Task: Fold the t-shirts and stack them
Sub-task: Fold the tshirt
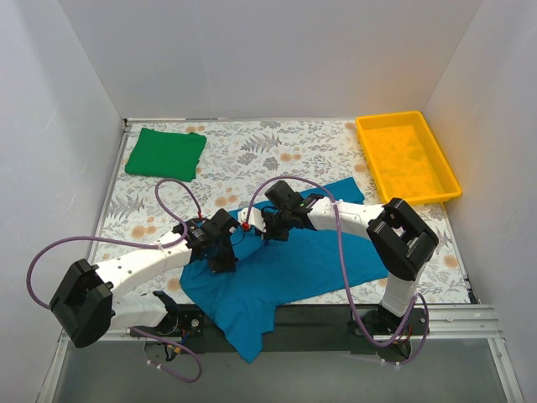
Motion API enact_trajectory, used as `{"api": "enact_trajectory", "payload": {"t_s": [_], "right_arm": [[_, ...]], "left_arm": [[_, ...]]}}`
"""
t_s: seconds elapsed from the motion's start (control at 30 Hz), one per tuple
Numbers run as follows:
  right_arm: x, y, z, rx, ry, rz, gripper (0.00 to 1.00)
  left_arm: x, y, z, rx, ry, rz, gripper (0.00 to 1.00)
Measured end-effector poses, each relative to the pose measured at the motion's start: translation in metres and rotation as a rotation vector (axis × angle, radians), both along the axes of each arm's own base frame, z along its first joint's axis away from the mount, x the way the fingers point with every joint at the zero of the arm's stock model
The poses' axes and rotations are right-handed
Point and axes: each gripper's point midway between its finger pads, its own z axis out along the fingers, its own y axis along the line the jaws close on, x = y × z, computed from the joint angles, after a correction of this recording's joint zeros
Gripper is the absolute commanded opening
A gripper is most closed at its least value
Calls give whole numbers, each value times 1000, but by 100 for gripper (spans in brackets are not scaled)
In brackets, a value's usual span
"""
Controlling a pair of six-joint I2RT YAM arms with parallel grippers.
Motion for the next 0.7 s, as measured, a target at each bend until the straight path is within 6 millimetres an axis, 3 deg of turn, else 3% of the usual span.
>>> {"api": "enact_trajectory", "payload": {"t_s": [0.2, 0.3, 0.4, 0.57, 0.6, 0.7], "right_arm": [[1, -1, 0, 0, 2, -4, 2], [1, -1, 0, 0, 6, -10, 8], [1, -1, 0, -2, 7, -18, 17], [5, -5, -1, -3, 11, -31, 42], [5, -6, -1, -2, 10, -30, 48], [2, -18, 4, 8, 22, -14, 55]], "left_arm": [[-5, 2, -1, 7, 24, -6, 1], [-8, 3, -3, 7, 34, -11, 15], [-13, 3, -4, 3, 56, -15, 24], [-14, 3, -1, -6, 56, -16, 39], [-14, 3, 1, -10, 49, -15, 41], [-8, 4, 14, -30, -10, -5, 51]]}}
